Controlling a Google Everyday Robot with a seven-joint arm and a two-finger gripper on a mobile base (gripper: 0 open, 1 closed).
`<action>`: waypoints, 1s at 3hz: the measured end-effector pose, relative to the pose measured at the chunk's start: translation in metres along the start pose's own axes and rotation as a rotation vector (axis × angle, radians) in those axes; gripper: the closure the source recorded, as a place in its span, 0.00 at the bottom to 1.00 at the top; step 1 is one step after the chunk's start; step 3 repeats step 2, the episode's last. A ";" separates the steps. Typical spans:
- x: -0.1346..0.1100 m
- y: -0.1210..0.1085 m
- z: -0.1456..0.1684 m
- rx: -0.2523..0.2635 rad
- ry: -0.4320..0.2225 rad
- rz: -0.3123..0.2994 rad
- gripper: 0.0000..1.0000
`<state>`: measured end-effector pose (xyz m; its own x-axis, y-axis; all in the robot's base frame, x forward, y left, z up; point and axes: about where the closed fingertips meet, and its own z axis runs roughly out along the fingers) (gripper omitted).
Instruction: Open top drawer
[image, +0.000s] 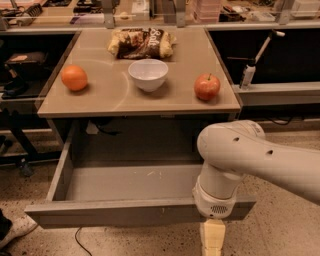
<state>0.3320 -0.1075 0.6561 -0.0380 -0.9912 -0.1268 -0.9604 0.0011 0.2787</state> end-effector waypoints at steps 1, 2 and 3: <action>0.004 0.015 -0.004 -0.005 -0.006 0.015 0.00; 0.004 0.016 -0.008 -0.005 -0.006 0.015 0.00; 0.004 0.016 -0.008 -0.005 -0.006 0.015 0.00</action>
Offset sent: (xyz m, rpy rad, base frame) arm -0.1980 -0.0728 0.1014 0.0421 0.0591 -0.2677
